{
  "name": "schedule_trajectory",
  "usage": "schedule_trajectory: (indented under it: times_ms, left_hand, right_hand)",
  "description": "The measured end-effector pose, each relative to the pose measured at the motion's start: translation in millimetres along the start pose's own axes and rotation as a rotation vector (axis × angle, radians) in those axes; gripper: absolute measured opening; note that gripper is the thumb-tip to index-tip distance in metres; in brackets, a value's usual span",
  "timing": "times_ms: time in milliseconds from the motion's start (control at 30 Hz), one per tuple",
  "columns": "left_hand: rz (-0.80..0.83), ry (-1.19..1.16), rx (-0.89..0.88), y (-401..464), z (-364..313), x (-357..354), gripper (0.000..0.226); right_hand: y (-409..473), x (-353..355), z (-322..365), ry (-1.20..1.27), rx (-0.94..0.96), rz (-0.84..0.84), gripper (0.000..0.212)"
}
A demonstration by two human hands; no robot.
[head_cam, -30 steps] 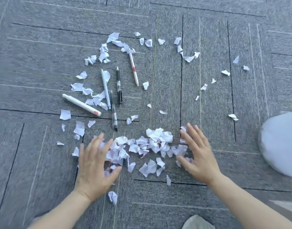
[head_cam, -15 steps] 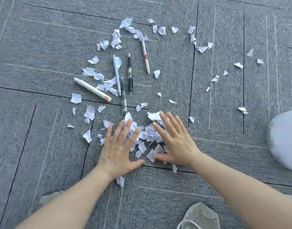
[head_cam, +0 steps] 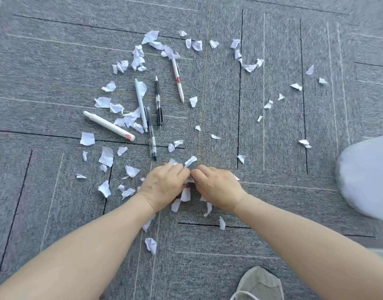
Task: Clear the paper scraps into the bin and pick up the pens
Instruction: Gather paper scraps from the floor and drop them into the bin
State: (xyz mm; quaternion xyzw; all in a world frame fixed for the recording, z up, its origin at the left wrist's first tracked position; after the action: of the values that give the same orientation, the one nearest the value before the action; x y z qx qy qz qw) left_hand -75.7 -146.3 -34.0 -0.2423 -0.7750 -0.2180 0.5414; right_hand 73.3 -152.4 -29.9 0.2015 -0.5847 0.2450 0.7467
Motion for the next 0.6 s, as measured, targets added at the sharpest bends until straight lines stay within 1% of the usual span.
schedule_trajectory:
  times_ms: [67, 100, 167, 200, 233, 300, 467, 533, 600]
  left_hand:
    - [0.042, -0.103, 0.018, 10.6, -0.5, 3.9, 0.01]
    - [0.044, -0.163, 0.044, 17.4, -2.7, 8.1, 0.013]
    - [-0.011, -0.274, 0.093, 36.5, -12.8, 21.2, 0.023]
    - [-0.058, -0.34, 0.115, 49.3, -20.6, 28.9, 0.028]
    - [-0.104, -0.409, 0.132, 64.3, -30.7, 38.8, 0.032]
    - [-0.181, -0.538, 0.121, 100.6, -58.2, 60.3, 0.033]
    - [-0.319, -0.87, 0.03, 213.3, -161.1, 121.8, 0.023]
    - [-0.331, -0.971, -0.036, 253.7, -211.1, 139.9, 0.022]
    - [-0.284, -1.05, -0.102, 286.9, -262.0, 148.2, 0.024]
  right_hand:
    - [-3.0, 5.7, 1.5, 0.11, -0.137, 0.01, 0.011]
    - [-5.3, 12.7, -0.7, 0.207, -0.244, 0.014, 0.011]
    - [-12.8, 32.6, -12.1, 0.432, -0.478, -0.02, 0.012]
    - [-17.2, 47.4, -19.4, 0.526, -0.562, -0.091, 0.01]
    - [-20.7, 66.6, -26.9, 0.588, -0.625, -0.195, 0.008]
    - [-28.1, 113.4, -46.5, 0.62, -0.715, -0.452, 0.004]
    - [-68.9, 239.4, -109.0, 0.587, -0.951, -1.064, 0.014]
    - [-99.2, 277.4, -131.9, 0.57, -1.031, -1.334, 0.013]
    - [-132.5, 302.8, -151.2, 0.592, -1.126, -1.593, 0.013]
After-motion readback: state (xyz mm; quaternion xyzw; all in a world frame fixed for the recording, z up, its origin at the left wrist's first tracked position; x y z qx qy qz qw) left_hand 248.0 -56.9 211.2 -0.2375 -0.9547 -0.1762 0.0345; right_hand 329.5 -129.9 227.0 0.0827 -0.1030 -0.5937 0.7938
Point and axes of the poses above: each hand's wrist, its own y-axis towards the middle knuckle, its own x-axis out of the back of the hand, z = x × y, the point moved 3 cm from there along y, towards the middle knuckle, and after that the axes turned 3 degrees about -y, right-handed, at the moved point
